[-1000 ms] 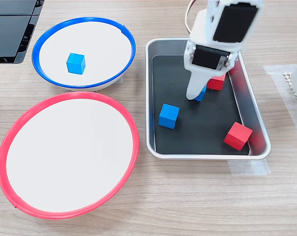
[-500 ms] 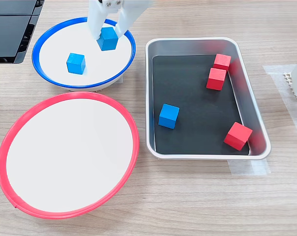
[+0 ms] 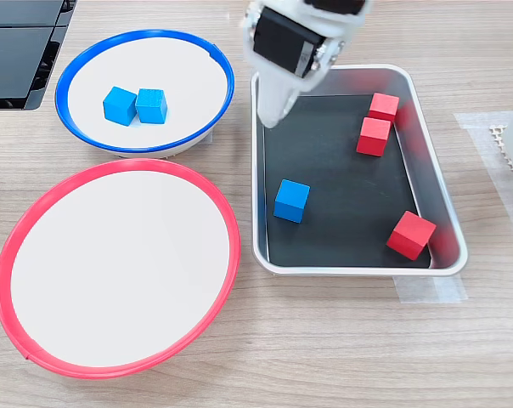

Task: Move six blocks from tray to matching dishes

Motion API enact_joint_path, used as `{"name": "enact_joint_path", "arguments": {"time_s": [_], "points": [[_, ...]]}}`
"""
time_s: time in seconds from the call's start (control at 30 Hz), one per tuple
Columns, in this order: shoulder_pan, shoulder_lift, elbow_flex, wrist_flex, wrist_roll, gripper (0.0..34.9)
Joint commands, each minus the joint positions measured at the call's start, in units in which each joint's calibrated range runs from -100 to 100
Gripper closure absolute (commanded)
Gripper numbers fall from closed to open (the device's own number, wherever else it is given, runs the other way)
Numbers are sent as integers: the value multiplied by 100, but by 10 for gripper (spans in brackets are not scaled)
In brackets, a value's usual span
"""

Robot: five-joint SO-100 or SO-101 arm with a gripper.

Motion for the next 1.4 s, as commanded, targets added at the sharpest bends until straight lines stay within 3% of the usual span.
{"name": "enact_joint_path", "arguments": {"time_s": [0.0, 0.07, 0.23, 0.47, 0.53, 0.6, 0.63, 0.73, 0.83, 0.93, 1.1, 1.27, 1.33, 1.37], "points": [[-474, -568, 796, -322, 49, 228], [-615, -568, 996, -487, 39, 193], [-794, -388, 1324, -990, 54, 165], [-766, -56, 1479, -1469, 220, 169], [-728, 64, 1488, -1585, 274, 195], [-700, 157, 1515, -1684, 322, 280], [-690, 183, 1524, -1717, 337, 346], [-681, 209, 1196, -1246, 357, 347], [-803, 226, -32, 182, 220, 348], [-1086, 507, -1662, 982, -562, 348], [-1302, 1599, -3574, 586, -1822, 348], [-1359, 2392, -3501, -182, -1978, 347], [-1396, 2537, -3355, -363, -1924, 323], [-1415, 2554, -3337, -380, -1924, 335]]}}
